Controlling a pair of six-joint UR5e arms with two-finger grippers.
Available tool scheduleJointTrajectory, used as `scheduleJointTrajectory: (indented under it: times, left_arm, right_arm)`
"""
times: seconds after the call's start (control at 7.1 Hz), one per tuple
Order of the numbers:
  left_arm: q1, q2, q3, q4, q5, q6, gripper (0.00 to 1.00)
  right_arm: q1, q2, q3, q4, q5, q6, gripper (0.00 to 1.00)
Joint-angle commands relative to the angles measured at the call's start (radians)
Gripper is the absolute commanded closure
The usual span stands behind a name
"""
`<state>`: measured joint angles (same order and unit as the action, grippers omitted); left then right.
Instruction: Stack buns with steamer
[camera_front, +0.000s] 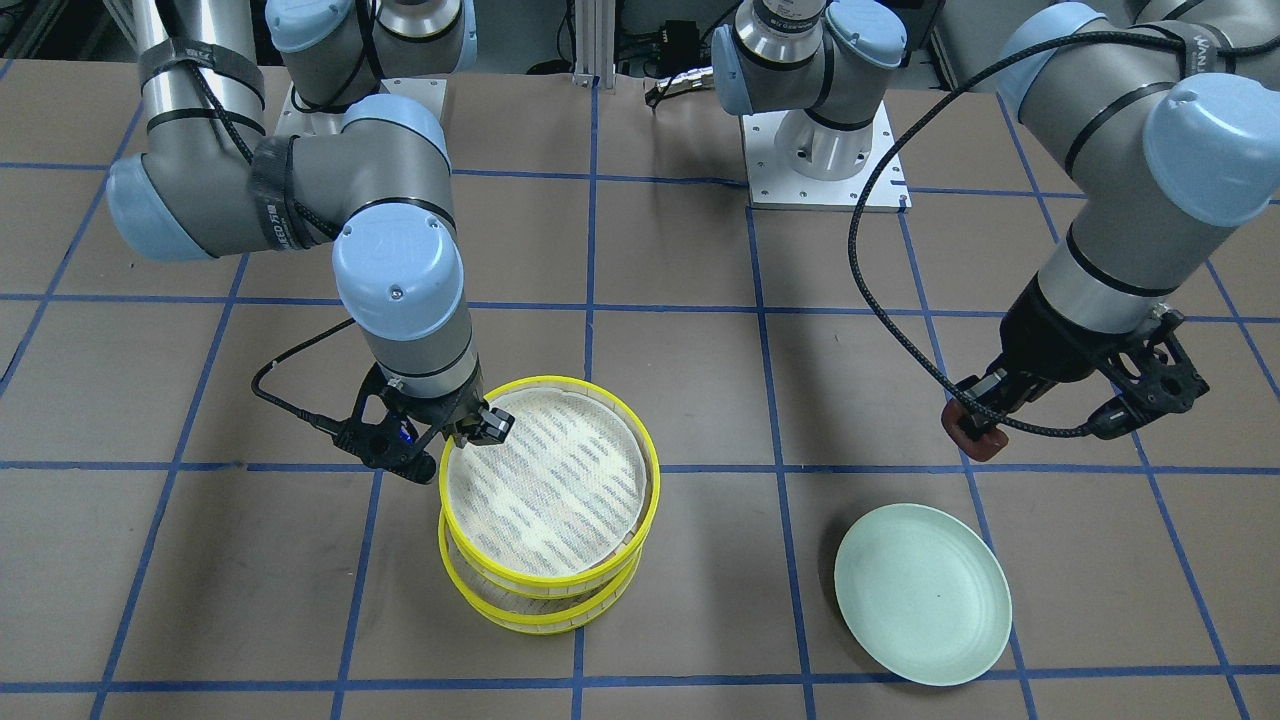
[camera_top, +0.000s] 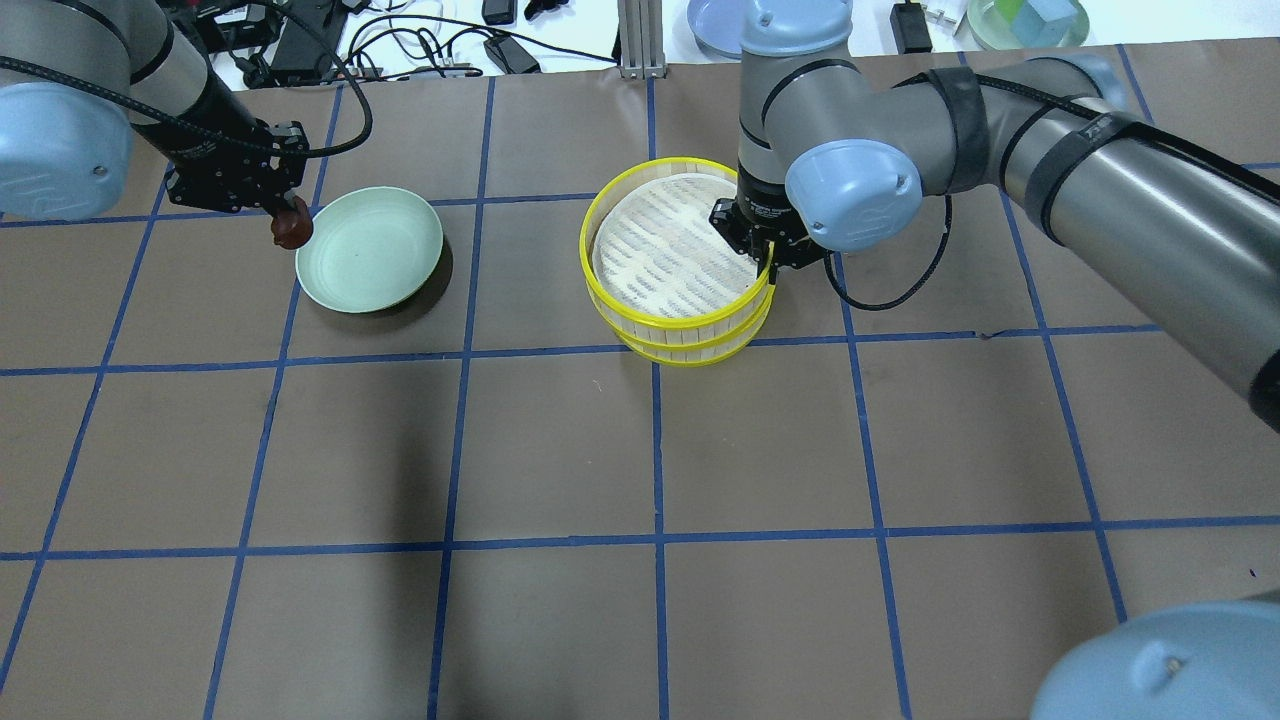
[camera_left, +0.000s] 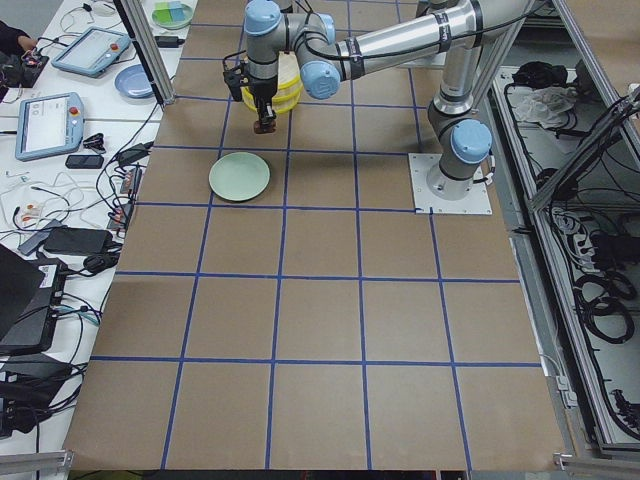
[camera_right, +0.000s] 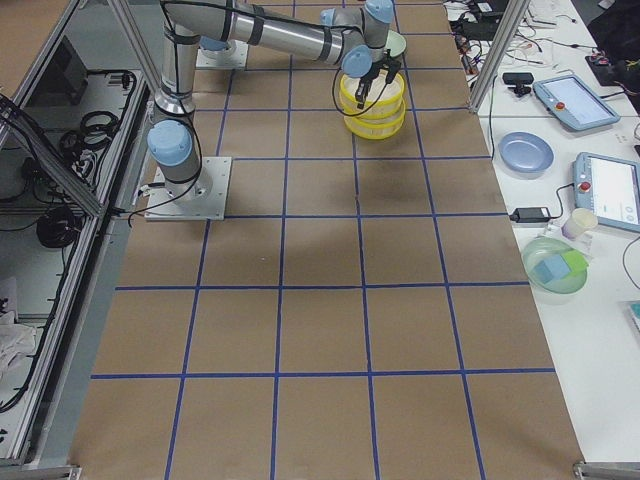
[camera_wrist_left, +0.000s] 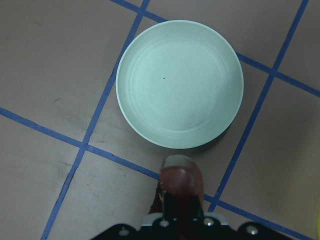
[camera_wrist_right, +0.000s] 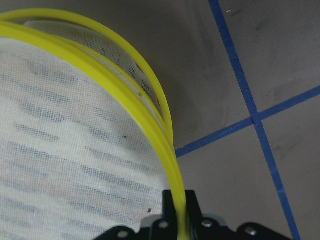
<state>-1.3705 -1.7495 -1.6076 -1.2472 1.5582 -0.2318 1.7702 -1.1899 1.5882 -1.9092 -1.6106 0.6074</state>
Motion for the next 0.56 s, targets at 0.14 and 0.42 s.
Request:
scheduleJointTrajectory:
  times: [0.14,0.42]
  left_arm:
    - [-0.001,-0.002,0.0,0.0,-0.001,0.0,1.0]
    - [-0.001,-0.002,0.0,0.0,-0.001,0.0,1.0]
  right_arm:
    - [-0.006,0.003,0.006,-0.037,0.0,-0.017,1.0]
    - [-0.014,0.009,0.006,-0.039,-0.002,-0.052,1.0]
